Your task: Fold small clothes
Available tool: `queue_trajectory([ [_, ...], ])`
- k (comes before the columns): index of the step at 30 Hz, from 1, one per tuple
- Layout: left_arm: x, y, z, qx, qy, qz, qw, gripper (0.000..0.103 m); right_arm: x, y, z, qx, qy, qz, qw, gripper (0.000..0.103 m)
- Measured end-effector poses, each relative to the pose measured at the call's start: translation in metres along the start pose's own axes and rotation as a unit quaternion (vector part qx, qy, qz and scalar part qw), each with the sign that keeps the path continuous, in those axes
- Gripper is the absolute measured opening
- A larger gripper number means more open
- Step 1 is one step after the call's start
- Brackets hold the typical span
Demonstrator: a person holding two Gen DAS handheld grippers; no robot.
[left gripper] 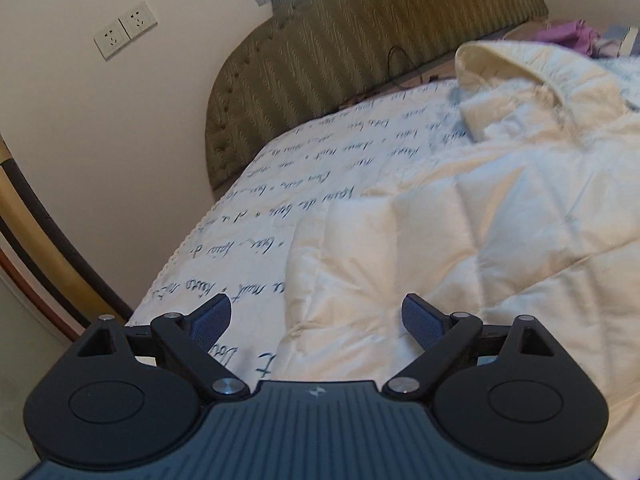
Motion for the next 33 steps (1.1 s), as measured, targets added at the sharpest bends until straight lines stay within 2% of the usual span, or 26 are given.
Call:
queue_trajectory([
  [3, 0.011, -0.005, 0.009, 0.014, 0.02, -0.003, 0.9997, 0.093, -0.002, -0.004, -0.016, 0.038, -0.017, 0.013, 0.999, 0.063],
  [6, 0.015, -0.004, 0.016, 0.016, 0.035, -0.011, 0.9992, 0.093, -0.015, 0.001, -0.026, 0.057, -0.009, -0.013, 0.998, 0.064],
  [10, 0.014, 0.003, 0.023, 0.008, 0.034, -0.017, 0.9993, 0.093, -0.035, 0.017, -0.015, 0.021, 0.0, -0.055, 0.998, 0.067],
  [14, 0.013, 0.003, 0.023, 0.004, 0.039, -0.017, 0.9991, 0.093, -0.038, 0.028, -0.003, -0.016, -0.017, -0.053, 0.998, 0.068],
  [17, 0.016, -0.002, 0.022, 0.009, 0.045, -0.014, 0.9989, 0.093, -0.042, 0.031, -0.006, -0.004, -0.005, -0.057, 0.998, 0.076],
  [33, 0.009, -0.011, 0.043, 0.06, 0.093, -0.036, 0.9932, 0.093, -0.052, 0.045, -0.013, 0.022, 0.011, -0.038, 0.999, 0.092],
])
Point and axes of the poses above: each gripper's, at about its wrist camera, not at the fingertips, and x roughly against the way its jaws point, z to its right, y to its underside, the point moved 2 cm from there along -x, roughly the way its jaws point, and after that the axes turned 15 degrees about x, right-handed, at the moved point
